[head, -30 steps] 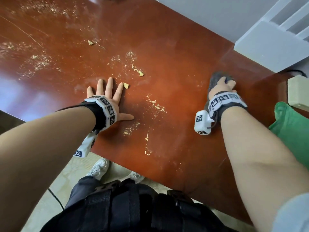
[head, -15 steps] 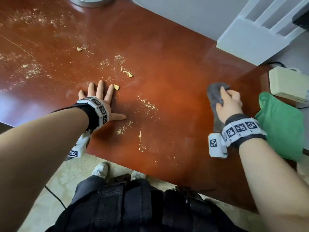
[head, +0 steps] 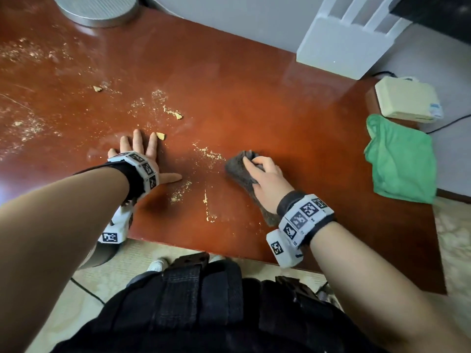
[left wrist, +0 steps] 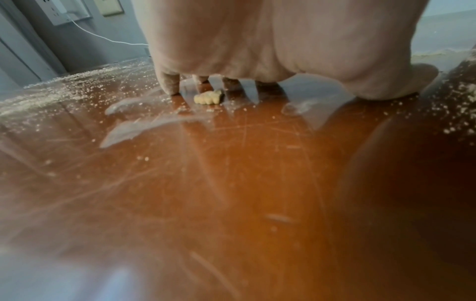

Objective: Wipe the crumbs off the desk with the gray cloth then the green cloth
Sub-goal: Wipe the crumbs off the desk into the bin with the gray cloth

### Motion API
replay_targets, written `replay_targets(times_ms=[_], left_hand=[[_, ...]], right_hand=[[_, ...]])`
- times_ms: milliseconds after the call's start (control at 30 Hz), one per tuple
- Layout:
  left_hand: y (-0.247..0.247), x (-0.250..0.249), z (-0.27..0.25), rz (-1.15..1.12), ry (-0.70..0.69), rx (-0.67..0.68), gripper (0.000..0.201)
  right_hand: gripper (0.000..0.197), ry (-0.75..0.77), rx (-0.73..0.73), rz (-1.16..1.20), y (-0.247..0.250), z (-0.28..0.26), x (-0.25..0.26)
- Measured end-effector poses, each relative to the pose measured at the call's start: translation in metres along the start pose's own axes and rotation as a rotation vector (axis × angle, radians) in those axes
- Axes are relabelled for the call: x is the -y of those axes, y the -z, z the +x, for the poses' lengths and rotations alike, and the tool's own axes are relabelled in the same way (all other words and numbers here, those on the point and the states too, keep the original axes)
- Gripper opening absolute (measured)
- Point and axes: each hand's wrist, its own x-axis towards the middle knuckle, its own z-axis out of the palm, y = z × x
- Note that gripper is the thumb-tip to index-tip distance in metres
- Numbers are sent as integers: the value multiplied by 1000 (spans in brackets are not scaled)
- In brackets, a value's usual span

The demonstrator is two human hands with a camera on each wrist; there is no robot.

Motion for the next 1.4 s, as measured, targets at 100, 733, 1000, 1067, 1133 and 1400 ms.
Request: replay_targets(times_ms=[100,733,1000,1067,1133,1400], left_hand=[[0,1,1,-1,0,-13,123],[-7,81,-9,50,-400,46,112],[-33,136,-13,79,-430,27,118],[-35,142,-14,99,-432,27,118],[-35,143,-15,111,-431,26,118],[-34,143,-14,173,-432,35,121]], right_hand=[[57,-283,-283,10,16,-11,-45],[57,-858,-409,187,-24,-60,15],[65,-692,-296,168,-92,-40,133],[64,-547,-257,175,-103,-25,175],[61,-516,-286,229,-99,-20,191],[59,-1115,-436,406,-78,-60,124]])
